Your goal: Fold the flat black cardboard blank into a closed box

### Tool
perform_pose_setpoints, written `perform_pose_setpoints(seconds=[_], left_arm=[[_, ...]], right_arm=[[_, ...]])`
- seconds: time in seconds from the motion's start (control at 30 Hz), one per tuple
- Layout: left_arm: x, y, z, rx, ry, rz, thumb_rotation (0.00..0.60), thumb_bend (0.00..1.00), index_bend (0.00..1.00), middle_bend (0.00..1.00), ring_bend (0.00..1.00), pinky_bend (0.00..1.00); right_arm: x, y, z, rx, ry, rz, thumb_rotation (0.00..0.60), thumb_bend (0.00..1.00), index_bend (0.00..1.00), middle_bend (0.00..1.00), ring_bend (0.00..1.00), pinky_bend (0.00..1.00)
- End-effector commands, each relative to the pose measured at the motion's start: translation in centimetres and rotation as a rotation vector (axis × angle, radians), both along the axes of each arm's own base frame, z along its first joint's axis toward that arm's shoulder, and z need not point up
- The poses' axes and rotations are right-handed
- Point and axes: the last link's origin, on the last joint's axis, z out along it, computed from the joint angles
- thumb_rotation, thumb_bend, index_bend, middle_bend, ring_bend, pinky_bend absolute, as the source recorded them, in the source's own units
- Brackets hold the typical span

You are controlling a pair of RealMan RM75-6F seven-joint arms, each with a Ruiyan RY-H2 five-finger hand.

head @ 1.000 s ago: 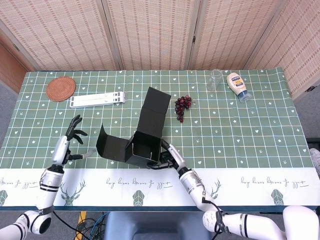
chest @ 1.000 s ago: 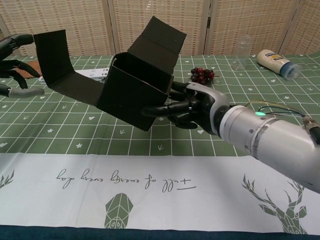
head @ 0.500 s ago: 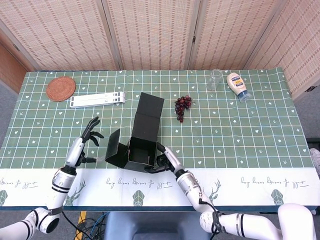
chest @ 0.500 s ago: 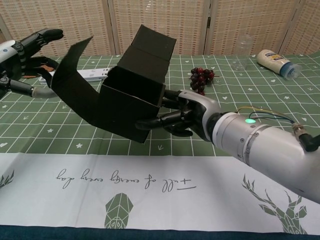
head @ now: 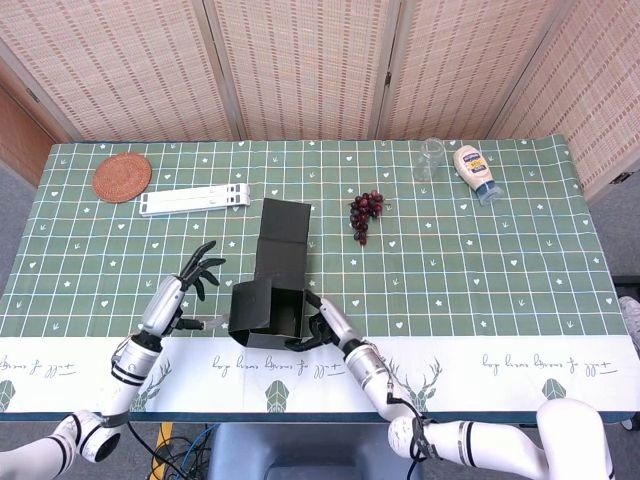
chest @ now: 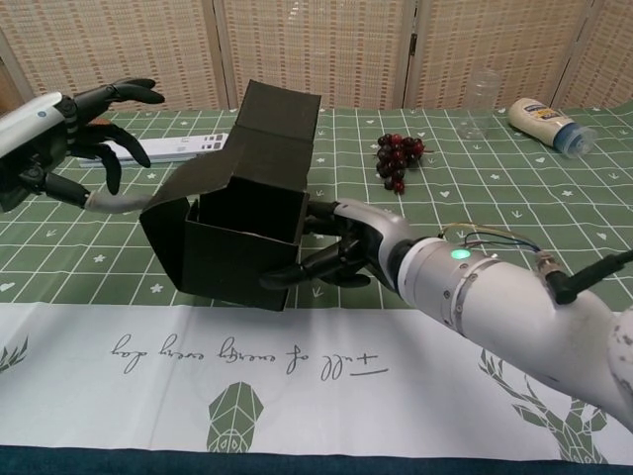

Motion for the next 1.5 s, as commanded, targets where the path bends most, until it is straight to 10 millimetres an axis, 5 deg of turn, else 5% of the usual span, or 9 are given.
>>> perform_pose_setpoints(seconds=[0.03,0.33,1.5], left_arm=[[-0.2,-0.4,-1.1,-0.001,0.039,-0.038,0.600,0.13,0.25,0.11,0.43,0.62],[-1.2,-0.3,-2.6,0.019,0.166,-0.123,0.600,0.13,0.35,0.22,0.45,0.65],[-0.8,-0.6,-4.3,0.036,0.256,-0.268,0.600,0.13,0.40,0.28,0.46,0.65]], right_arm=[[0.0,0.0,-0.6,0.016,0.015,0.001,0.600,0.33,0.37,0.46,0.83,1.00],[-0.3,-0.2,-1.5,0.032,0.059,0.015,0.600,0.33,0.37,0.46,0.83,1.00],[-0.9,-0.8,-1.1,0.009,0.219,0.137,0.600,0.32,0.34,0.38,0.84,1.00]])
